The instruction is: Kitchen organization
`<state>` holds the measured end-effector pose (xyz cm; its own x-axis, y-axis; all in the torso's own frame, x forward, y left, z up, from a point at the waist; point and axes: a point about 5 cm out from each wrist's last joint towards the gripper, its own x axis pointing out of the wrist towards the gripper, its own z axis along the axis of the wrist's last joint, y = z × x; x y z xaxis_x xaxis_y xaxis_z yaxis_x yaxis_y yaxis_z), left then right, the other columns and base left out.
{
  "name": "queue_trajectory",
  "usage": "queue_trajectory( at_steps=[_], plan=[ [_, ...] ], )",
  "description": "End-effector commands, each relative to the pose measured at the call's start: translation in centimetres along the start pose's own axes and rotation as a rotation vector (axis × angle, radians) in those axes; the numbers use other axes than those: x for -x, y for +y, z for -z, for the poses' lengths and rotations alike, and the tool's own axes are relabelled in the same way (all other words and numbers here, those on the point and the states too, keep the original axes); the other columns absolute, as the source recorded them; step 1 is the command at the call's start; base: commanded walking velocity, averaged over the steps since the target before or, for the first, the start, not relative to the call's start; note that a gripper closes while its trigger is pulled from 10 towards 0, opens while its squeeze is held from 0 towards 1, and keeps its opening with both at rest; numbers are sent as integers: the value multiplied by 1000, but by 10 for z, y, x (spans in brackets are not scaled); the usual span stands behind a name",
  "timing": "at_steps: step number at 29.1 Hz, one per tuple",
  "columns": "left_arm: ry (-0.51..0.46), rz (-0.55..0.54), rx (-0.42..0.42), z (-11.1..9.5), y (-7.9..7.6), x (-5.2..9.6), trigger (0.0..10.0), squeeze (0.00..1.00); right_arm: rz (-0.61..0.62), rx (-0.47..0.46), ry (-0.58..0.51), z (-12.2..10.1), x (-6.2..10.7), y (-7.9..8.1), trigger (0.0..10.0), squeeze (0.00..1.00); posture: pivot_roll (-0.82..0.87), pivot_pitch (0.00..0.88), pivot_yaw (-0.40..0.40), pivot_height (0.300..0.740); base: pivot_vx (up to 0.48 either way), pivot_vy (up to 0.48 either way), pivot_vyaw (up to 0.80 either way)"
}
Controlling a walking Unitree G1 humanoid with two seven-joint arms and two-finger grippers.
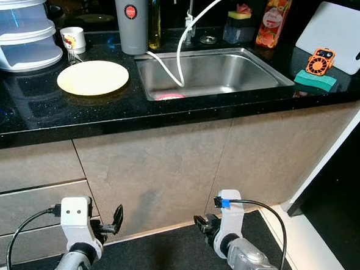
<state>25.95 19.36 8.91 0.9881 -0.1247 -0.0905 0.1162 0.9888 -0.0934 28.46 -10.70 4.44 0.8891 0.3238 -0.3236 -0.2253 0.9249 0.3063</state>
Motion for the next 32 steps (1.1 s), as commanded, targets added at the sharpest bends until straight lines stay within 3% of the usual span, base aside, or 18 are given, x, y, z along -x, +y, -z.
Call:
queue_trajectory(
  at_steps=[1,9,11,16,19,26,32],
  plan=[
    [53,1,-3,8,0,1,10000,0,23,-15,23,3,1,-3,10000,0,62,153,-37,740,0,0,0],
    [70,-1,-23,9,2,-1,10000,0,124,-23,12,2,0,-14,10000,0,64,153,-29,740,0,0,0],
    [64,-3,-6,9,2,-1,10000,0,168,-68,6,0,-1,-20,10000,0,66,152,-31,740,0,0,0],
    [58,-4,-6,8,3,-2,10000,0,113,0,35,0,-2,-18,10000,0,68,154,-31,740,0,0,0],
    [69,16,-22,9,1,-3,10000,0,116,72,75,3,-1,-26,10000,0,68,154,-31,740,0,0,0],
    [70,20,4,9,0,-3,10000,0,101,52,42,-2,0,-24,10000,0,61,156,-25,740,0,0,0],
    [76,7,-8,10,1,-3,10000,0,130,-53,34,3,1,-21,10000,0,72,159,-33,740,0,0,0]
  ],
)
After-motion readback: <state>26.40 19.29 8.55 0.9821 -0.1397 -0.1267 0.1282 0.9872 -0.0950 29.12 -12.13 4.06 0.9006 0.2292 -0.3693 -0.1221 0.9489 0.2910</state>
